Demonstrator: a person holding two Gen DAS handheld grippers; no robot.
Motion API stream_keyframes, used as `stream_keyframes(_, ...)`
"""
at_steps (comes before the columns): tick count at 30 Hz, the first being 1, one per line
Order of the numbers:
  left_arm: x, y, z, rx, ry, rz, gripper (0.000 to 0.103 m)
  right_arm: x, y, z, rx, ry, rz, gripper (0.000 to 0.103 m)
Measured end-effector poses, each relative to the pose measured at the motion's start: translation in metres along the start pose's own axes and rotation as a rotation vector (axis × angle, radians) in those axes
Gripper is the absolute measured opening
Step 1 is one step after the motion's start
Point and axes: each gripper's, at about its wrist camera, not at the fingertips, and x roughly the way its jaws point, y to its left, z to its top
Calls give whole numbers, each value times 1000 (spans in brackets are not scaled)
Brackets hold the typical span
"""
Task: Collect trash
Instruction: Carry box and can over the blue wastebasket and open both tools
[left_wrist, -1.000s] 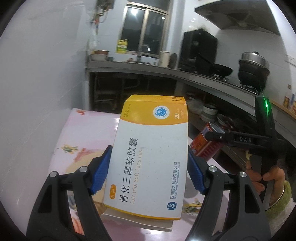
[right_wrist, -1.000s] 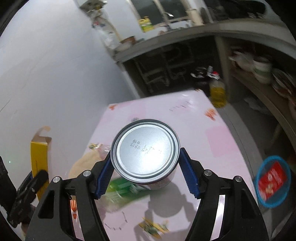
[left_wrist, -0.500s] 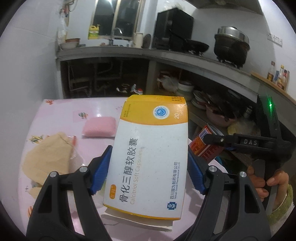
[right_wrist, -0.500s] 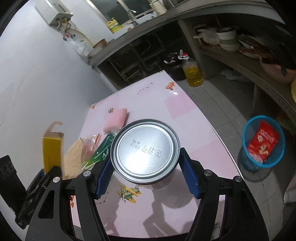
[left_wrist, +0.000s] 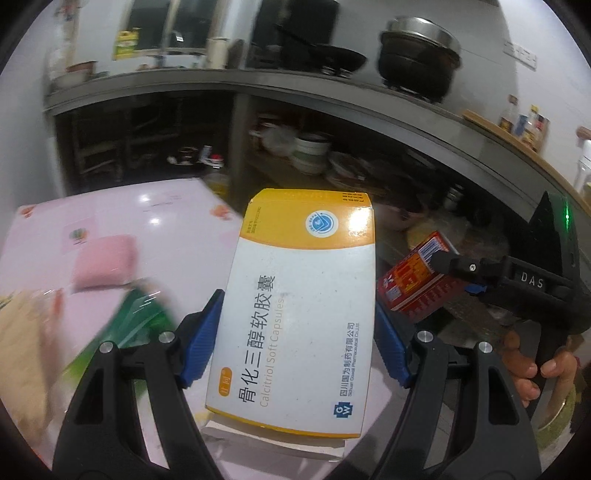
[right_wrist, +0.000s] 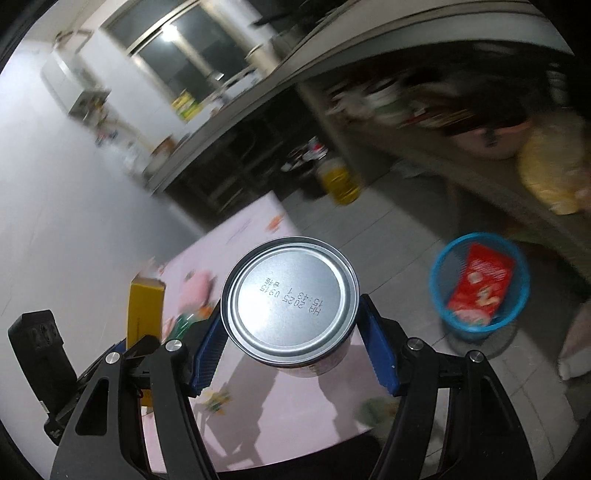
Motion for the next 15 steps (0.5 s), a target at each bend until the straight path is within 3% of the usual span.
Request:
stream_keyframes(7,75,-51,26,48,141,-150,71,-23,-87,11,127,-79,-189,66)
stream_keyframes(9,107,-66,32,47,214,-203,71,-18,-115,9,179,-70,-229,66)
stream_keyframes(15,206,-105,33,43,418,-246,72,22,-184,-4,299,-4,-299,66)
